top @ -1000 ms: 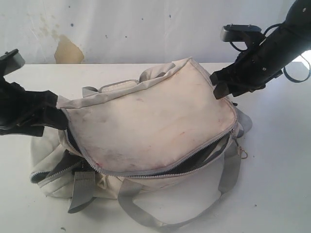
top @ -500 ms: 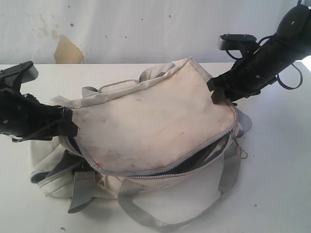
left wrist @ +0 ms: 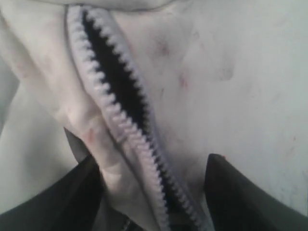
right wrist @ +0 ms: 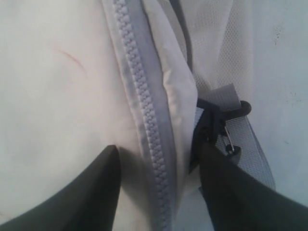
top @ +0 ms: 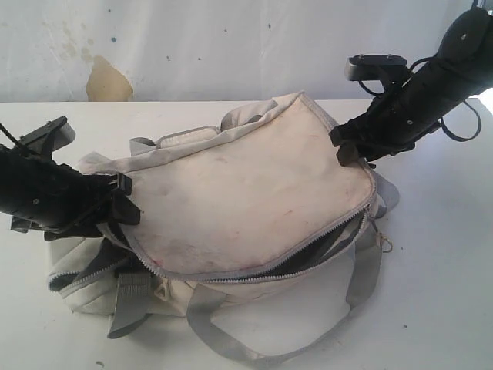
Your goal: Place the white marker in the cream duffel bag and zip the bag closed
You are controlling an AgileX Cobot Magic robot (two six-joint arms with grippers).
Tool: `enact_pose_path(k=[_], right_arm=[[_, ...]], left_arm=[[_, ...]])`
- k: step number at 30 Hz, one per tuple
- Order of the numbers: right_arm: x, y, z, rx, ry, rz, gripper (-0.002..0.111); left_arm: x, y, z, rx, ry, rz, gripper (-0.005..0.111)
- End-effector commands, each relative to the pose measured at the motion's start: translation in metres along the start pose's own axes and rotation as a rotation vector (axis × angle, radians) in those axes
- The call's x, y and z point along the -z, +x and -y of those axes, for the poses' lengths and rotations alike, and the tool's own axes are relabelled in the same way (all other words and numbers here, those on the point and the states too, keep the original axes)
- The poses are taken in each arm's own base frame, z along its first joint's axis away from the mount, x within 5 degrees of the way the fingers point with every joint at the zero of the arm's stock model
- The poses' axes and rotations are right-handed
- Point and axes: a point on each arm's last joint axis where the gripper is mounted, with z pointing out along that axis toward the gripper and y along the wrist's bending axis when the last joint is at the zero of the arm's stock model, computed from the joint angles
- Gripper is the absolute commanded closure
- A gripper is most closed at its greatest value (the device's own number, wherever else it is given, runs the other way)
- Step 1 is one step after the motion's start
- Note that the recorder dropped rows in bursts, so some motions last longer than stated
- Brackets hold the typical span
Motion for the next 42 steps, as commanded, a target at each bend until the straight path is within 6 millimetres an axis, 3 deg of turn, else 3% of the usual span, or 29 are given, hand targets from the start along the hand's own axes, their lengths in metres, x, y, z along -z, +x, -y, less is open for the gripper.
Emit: enact_pose_path(k=[1,9,12,15,16,19,25,28,32,34,38,42], right_arm=[[0.001,-0.001,0.004,0.014,0.013,0.003,0.061],[-0.013,0.005,0.007,0.007,-0.001,-0.051,0.061],[-0.014,0.006,0.009,0.022,0.01,-0.063,0.075],[-0.014,0.008,0.009,0.037,0.014,-0.086,0.103],[-0.014,0.009,0.009,0.037,0.012,-0.09,0.108],[-0.014,0.009,0.009,0.01,0.01,-0.096,0.108],[0.002,0.008,0.007,-0.317,0.043,-0.085,0.108],[0.012,0.009,0.004,-0.384,0.037,-0.096,0.108],[0.026,0.023,0.002,-0.388,0.097,-0.098,0.108],[0.025,0.026,0.005,-0.394,0.107,-0.071,0.108],[0.023,0.024,0.007,-0.393,0.113,-0.054,0.108],[0.021,0.025,0.007,-0.395,0.112,-0.062,0.108]], left_arm=[[-0.009,-0.006,0.001,0.004,0.012,-0.009,0.046],[-0.021,-0.012,0.004,-0.019,0.066,-0.109,0.096],[-0.017,-0.019,0.011,-0.091,0.1,-0.136,0.107],[-0.012,-0.03,0.014,-0.138,0.092,-0.12,0.107],[-0.01,-0.033,0.013,-0.14,0.092,-0.112,0.107],[0.002,-0.05,0.004,-0.123,0.085,-0.063,0.107],[0.032,-0.088,-0.026,-0.049,0.083,0.04,0.107],[0.035,-0.101,-0.031,-0.032,0.118,0.047,0.107],[0.021,-0.124,-0.039,-0.09,0.116,0.082,0.107],[0.017,-0.126,-0.039,-0.104,0.14,0.054,0.1],[0.028,-0.125,-0.032,-0.148,0.15,0.052,0.048],[0.045,-0.122,-0.024,-0.22,0.132,0.057,0.037]])
